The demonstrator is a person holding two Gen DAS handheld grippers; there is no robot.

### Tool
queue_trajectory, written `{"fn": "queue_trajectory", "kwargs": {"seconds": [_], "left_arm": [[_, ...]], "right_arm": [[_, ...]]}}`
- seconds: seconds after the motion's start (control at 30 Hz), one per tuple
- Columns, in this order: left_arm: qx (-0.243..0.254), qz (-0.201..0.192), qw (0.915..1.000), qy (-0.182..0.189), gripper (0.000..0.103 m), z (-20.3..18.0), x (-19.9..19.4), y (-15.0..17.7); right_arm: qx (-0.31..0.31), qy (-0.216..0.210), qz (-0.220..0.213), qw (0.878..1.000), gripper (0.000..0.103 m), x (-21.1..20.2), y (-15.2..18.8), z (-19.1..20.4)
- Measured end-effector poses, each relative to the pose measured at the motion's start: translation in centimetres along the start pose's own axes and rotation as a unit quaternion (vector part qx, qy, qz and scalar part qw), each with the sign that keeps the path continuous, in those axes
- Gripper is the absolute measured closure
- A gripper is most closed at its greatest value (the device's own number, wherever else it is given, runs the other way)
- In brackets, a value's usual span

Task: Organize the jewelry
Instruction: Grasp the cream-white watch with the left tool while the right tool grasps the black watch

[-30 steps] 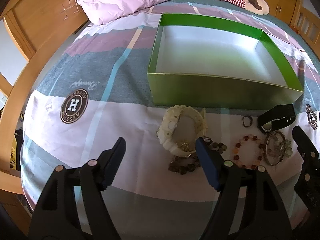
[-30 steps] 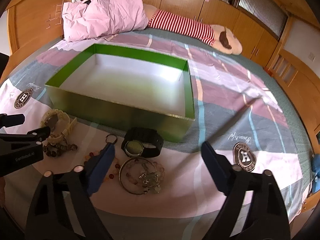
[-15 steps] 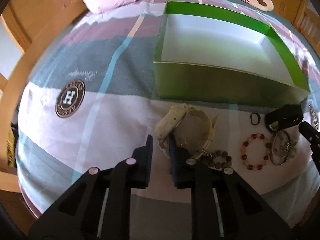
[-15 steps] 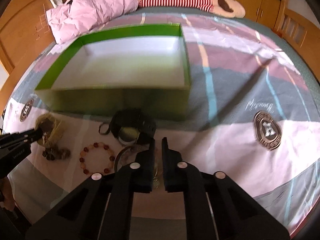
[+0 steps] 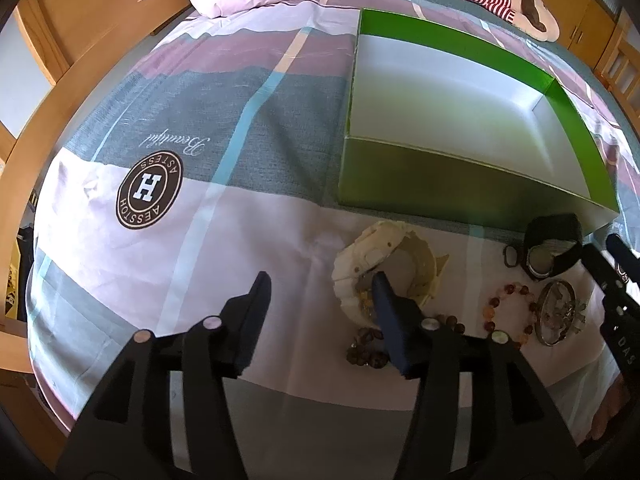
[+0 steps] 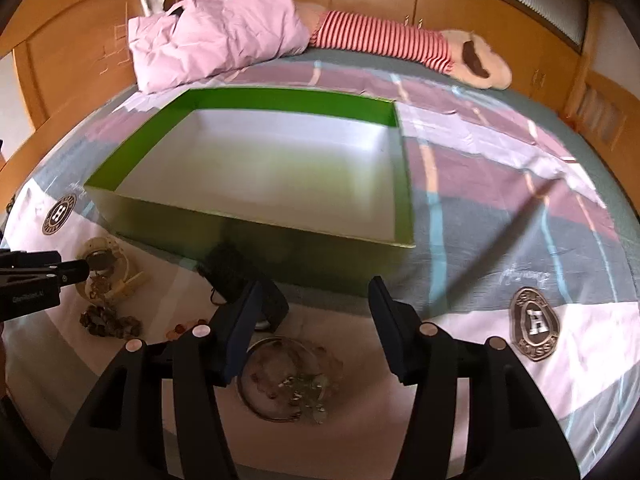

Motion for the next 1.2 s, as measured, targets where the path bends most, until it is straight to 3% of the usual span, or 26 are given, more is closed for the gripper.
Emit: {"fn": "queue_trajectory", "kwargs": {"seconds": [0.27, 0.37, 0.5, 0.6, 0.67, 0.93, 1.2], "left_arm": [[-0.008, 0.005, 0.9999, -0.004, 0.049, 0.6, 1.2, -0.4], [-0.009, -0.002, 1.0, -0.003, 0.047, 0.5, 1.4, -0.5], [-0.015, 0.018, 0.9995, 0.019, 0.047, 0.6, 2.6, -0.4], [-0.01, 0.024, 0.9996, 0.013, 0.057, 0.5, 3.4, -0.3], [-0.004, 0.021, 0.9996, 0.017, 0.08, 0.2, 3.3, -0.4], [-0.013, 0.0, 0.9995, 0.03, 0.086, 0.3, 1.8, -0.8], [0.019, -0.045, 0.9984, 0.03, 0.085, -1.3, -0.8, -1.0]], "right_arm": [[-0.011, -0.056, -0.008, 0.998, 0.047, -0.6, -0.2, 0.9], [-0.02, -0.053, -0.012, 0.998, 0.044, -0.1, -0.4, 1.5], [-0.003, -0.049, 0.011, 0.999, 0.047, 1.7, -0.5, 1.5], [0.009, -0.059, 0.019, 0.998, 0.061, 1.9, -0.3, 1.3], [0.004, -0.061, 0.018, 0.998, 0.066, 1.5, -0.3, 1.3], [-0.005, -0.063, -0.007, 0.998, 0.069, -0.6, -0.3, 1.4], [0.001, -0.071, -0.014, 0.997, 0.069, -1.5, -0.5, 0.8]]}}
Point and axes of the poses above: each gripper's, at about its wrist camera, not at the fingertips, and x roughly the way its jaws point, z to its left, y to its underside, the point moved 1 cm from there along x, roughly the way its jaws point, and after that the axes turned 15 degrees about y, right-handed, at the moved point
